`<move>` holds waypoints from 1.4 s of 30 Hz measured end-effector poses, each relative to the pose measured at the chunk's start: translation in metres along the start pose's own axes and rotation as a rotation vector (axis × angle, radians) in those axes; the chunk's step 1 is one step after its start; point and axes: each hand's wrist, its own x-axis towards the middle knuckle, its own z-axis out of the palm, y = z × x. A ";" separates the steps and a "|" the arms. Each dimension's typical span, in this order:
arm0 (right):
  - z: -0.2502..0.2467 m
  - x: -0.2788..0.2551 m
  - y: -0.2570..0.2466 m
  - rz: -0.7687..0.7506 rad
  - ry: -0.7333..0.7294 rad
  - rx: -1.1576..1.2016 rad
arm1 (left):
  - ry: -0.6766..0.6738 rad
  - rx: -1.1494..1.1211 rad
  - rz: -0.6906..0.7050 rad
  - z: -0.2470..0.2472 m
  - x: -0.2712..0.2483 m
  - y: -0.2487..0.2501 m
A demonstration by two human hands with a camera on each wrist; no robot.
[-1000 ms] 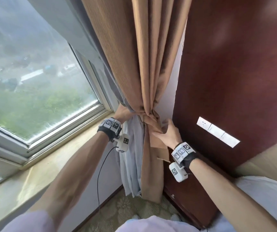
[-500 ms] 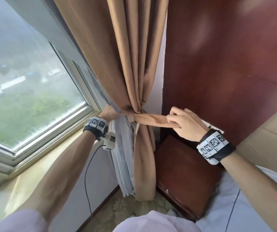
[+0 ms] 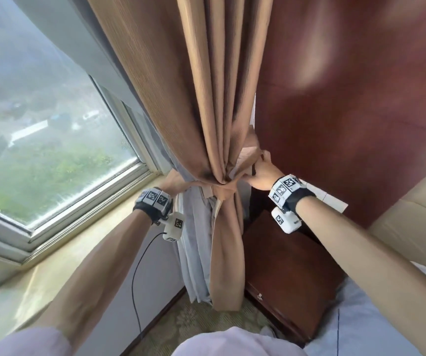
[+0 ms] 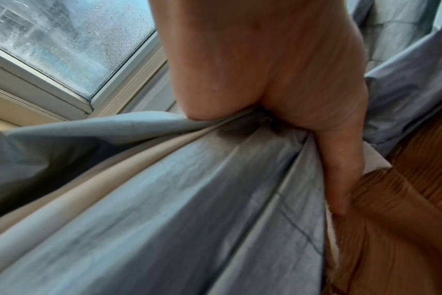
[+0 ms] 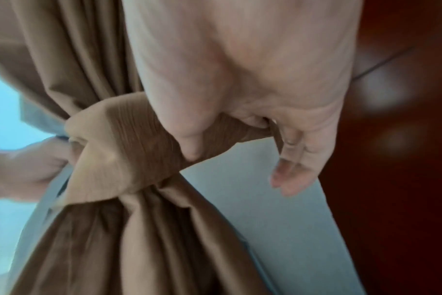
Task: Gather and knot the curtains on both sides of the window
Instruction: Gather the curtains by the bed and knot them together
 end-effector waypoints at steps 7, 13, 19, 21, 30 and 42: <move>0.010 0.030 -0.056 0.103 0.298 0.350 | -0.024 0.013 0.052 0.004 -0.029 0.026; 0.032 0.024 -0.051 -0.017 0.261 0.719 | 0.076 0.012 0.069 0.003 -0.023 0.026; 0.030 0.009 -0.018 -0.173 0.033 0.648 | 0.064 0.043 0.064 0.005 -0.013 0.024; 0.020 0.011 -0.007 -0.162 0.116 0.537 | 0.038 0.019 0.087 0.005 -0.011 0.021; 0.008 0.035 -0.026 -0.103 0.381 0.229 | 0.000 -0.025 0.011 0.013 -0.010 0.021; 0.055 0.003 -0.065 -0.119 0.072 0.930 | 0.088 -0.029 -0.012 0.005 -0.024 0.006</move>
